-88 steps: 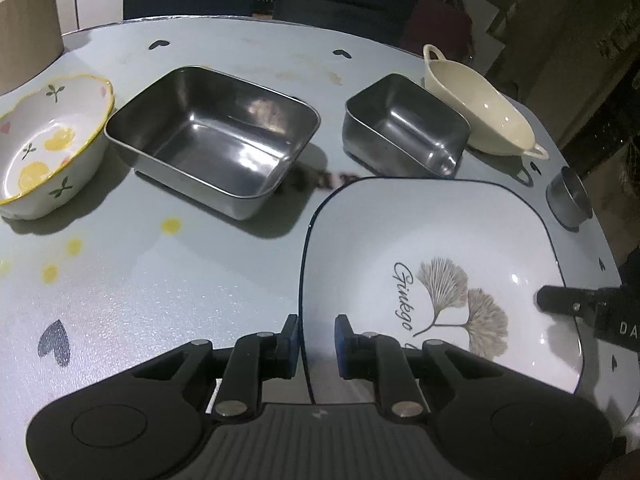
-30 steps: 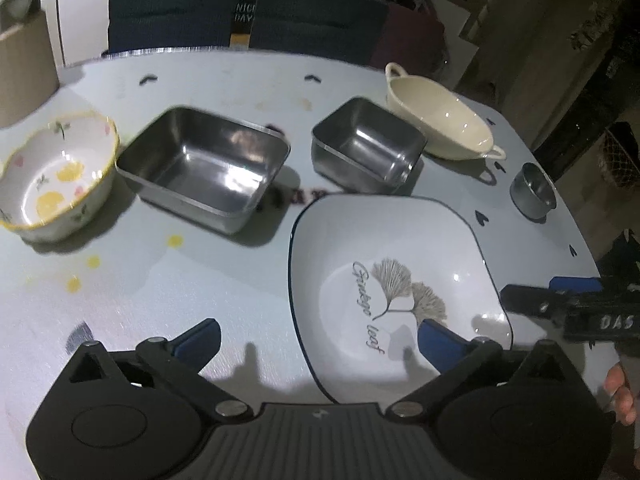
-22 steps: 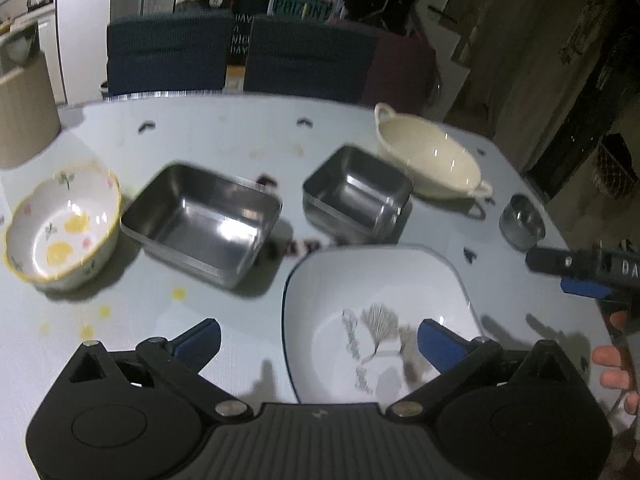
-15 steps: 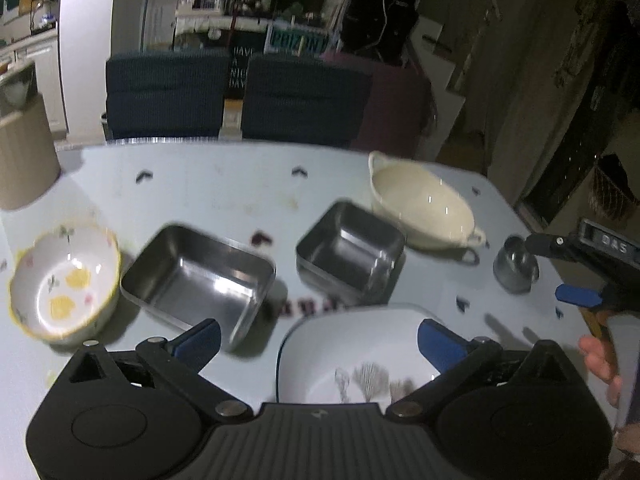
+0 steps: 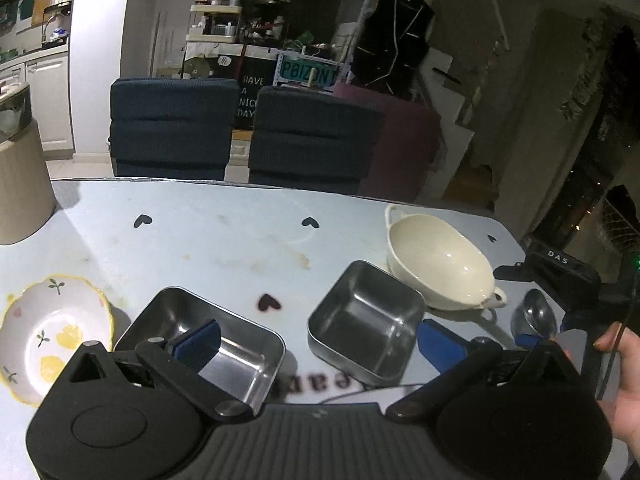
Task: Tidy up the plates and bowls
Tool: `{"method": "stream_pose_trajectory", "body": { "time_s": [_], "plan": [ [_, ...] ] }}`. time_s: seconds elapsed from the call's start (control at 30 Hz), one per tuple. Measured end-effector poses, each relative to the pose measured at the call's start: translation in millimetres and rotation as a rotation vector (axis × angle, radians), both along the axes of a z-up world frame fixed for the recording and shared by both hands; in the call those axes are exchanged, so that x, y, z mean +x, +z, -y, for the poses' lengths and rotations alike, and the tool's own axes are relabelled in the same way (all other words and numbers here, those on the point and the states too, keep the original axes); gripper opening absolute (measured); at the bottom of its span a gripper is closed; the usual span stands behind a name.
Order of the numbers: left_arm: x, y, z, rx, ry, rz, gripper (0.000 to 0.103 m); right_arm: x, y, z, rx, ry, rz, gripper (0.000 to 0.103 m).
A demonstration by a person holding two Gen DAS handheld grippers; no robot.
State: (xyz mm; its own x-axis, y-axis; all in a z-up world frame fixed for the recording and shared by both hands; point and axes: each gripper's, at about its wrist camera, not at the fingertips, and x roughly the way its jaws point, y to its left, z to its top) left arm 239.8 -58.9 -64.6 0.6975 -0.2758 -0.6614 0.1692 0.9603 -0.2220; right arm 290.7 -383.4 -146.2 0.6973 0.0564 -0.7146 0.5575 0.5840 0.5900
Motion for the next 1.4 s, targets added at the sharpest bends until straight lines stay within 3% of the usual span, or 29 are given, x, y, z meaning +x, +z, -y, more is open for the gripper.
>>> {"method": "stream_pose_trajectory", "body": {
  "time_s": [0.1,0.17,0.37,0.43,0.53,0.67,0.83,0.97,1.1,1.17,1.4],
  "plan": [
    [10,-7,1,0.015,-0.006,-0.007,0.103,18,-8,-9,-0.016,0.005,-0.011,0.102],
    [14,-11,2,0.024,-0.019,-0.006,0.103,28,-13,-14,-0.028,0.004,0.000,0.097],
    [18,-22,13,0.077,-0.076,0.014,0.103,43,-46,-12,0.003,-0.036,-0.056,0.054],
    [19,-24,16,0.085,-0.086,0.010,0.103,41,-51,-9,0.011,-0.039,-0.045,0.046],
    [21,-27,21,0.074,-0.091,0.002,0.103,43,-42,-10,-0.063,0.016,-0.024,0.026],
    [20,-25,31,0.056,-0.115,0.019,0.103,40,-37,-9,-0.096,0.057,-0.026,0.026],
    [25,-27,53,0.101,-0.178,0.045,0.100,36,-39,-3,-0.112,0.074,-0.027,0.026],
    [36,-30,77,0.096,-0.279,0.032,0.056,36,-40,-2,-0.112,0.085,-0.023,0.026],
    [53,-40,98,-0.029,-0.359,-0.035,0.031,39,-39,1,-0.104,0.101,-0.023,0.026],
    [60,-49,113,-0.037,-0.393,-0.074,0.022,39,-40,3,-0.095,0.109,-0.019,0.026],
    [75,-87,149,0.075,-0.398,-0.140,0.022,41,-40,8,-0.091,0.131,-0.021,0.026]
  ]
}}
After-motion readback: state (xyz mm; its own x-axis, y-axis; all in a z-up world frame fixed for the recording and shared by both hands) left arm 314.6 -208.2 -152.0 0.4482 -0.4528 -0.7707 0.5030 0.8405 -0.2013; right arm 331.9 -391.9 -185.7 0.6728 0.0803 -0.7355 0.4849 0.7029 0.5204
